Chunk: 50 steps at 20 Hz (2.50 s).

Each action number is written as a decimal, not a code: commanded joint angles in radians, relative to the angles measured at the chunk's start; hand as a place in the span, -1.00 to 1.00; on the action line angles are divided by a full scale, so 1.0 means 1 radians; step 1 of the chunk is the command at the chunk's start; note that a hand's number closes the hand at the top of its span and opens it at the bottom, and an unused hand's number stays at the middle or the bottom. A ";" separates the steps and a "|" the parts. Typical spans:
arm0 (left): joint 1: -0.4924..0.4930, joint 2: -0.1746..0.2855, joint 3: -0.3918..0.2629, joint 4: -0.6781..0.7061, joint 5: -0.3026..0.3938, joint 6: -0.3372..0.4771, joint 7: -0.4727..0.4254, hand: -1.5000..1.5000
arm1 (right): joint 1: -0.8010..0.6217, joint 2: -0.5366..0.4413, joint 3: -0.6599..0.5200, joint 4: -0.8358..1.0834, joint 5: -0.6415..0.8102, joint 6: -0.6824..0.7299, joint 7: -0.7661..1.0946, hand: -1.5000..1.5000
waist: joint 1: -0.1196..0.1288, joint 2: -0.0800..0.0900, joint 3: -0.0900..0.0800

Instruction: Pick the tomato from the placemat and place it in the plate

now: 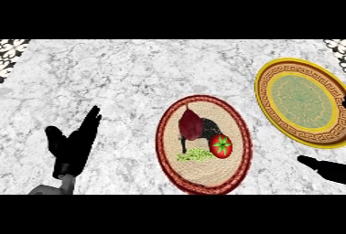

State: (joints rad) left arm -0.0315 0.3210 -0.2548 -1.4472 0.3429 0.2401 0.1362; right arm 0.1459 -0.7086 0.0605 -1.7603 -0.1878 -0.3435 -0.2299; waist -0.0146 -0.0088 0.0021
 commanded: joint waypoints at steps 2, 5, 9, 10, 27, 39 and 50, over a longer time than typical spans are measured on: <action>0.037 -0.039 -0.033 0.064 -0.005 -0.017 -0.010 0.00 | 0.085 -0.161 0.076 -0.133 0.111 0.074 0.166 -1.00 | -0.005 0.007 -0.007; 0.043 -0.038 -0.048 0.006 -0.020 -0.001 0.034 0.00 | 0.085 -0.183 0.114 -0.241 0.178 0.050 0.329 -1.00 | 0.007 0.005 -0.005; 0.017 -0.038 -0.009 0.083 -0.011 -0.038 -0.014 0.00 | -0.029 -0.172 0.224 -0.272 0.298 0.044 0.567 -1.00 | 0.025 0.012 -0.005; 0.019 -0.052 -0.032 0.054 -0.023 -0.025 0.005 0.00 | -0.059 -0.158 0.259 -0.315 0.320 0.047 0.638 -1.00 | 0.028 0.011 -0.005; 0.033 -0.038 0.035 0.029 -0.049 -0.082 0.049 0.00 | -0.241 0.206 0.506 -0.169 0.635 0.150 0.908 -1.00 | 0.019 0.008 -0.002; 0.058 -0.108 0.043 0.082 -0.087 -0.092 -0.021 0.00 | -0.269 0.326 0.542 -0.014 0.849 0.169 0.973 -1.00 | 0.018 0.010 -0.002; 0.032 -0.106 0.073 0.023 -0.125 -0.100 0.069 0.00 | -0.292 0.425 0.485 0.159 0.869 0.224 0.866 -1.00 | 0.018 0.009 -0.002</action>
State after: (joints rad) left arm -0.0224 0.2199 -0.1778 -1.4472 0.2250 0.1513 0.1679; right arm -0.1521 -0.3253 0.5428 -1.6885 0.6551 -0.1060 0.6901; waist 0.0034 -0.0067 0.0076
